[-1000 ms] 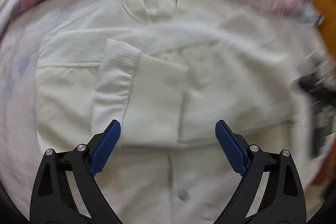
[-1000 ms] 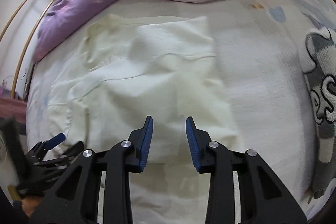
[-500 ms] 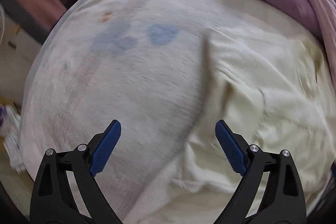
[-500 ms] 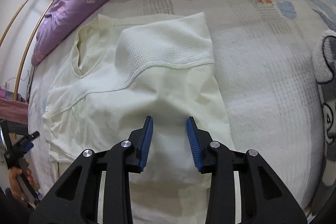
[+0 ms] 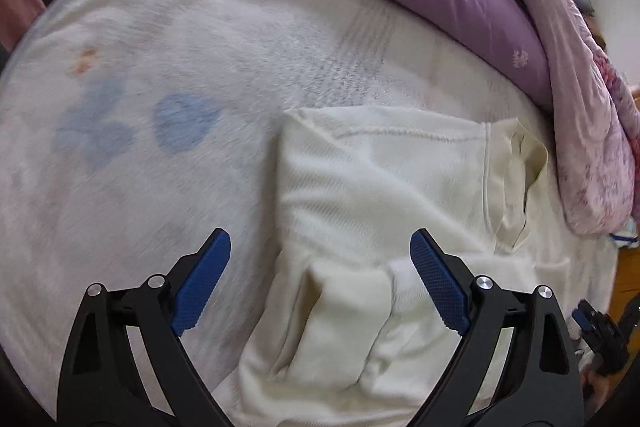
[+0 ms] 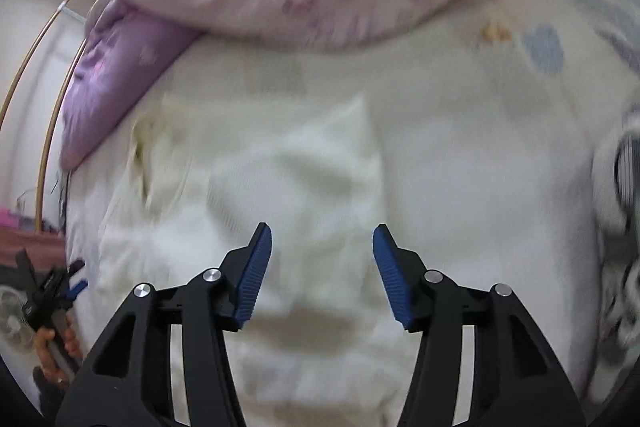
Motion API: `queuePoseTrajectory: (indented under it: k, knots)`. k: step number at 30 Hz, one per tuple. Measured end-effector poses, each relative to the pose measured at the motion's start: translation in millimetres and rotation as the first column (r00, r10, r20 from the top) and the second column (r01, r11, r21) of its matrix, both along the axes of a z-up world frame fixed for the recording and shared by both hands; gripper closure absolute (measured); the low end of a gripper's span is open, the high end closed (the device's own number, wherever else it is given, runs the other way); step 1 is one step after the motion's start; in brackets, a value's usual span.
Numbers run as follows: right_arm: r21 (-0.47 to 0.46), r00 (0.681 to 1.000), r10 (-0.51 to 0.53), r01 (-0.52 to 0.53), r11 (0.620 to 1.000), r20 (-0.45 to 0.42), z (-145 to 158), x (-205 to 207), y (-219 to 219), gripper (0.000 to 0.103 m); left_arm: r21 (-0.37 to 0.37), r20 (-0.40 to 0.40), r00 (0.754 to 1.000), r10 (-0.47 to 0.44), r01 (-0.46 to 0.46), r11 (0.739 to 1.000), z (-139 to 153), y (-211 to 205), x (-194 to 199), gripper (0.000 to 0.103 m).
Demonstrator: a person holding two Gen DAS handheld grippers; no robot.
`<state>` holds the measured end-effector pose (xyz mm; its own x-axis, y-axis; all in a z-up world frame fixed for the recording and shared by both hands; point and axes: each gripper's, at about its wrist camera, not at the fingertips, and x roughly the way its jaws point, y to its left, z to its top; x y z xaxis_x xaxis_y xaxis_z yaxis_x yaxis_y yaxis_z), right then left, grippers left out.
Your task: Fold large clothes
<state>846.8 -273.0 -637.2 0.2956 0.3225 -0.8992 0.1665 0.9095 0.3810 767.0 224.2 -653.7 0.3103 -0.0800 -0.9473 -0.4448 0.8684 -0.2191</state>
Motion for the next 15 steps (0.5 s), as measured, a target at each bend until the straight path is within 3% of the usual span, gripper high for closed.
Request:
queuePoseTrajectory:
  k: [9, 14, 15]
  knots:
    - [0.123, 0.990, -0.114, 0.125, 0.984, -0.088, -57, 63, -13, 0.049, -0.015, -0.055, 0.998, 0.009, -0.010, 1.000, -43, 16, 60, 0.012]
    - [0.086, 0.991, -0.092, 0.100, 0.991, -0.094, -72, 67, -4, 0.047, 0.010, -0.112, 0.994, 0.002, 0.000, 1.000, -66, 14, 74, 0.012]
    - [0.081, 0.992, -0.087, 0.094, 0.992, -0.086, -71, 67, -4, 0.049, 0.028, -0.114, 0.993, -0.007, 0.010, 1.000, -66, 11, 75, 0.021]
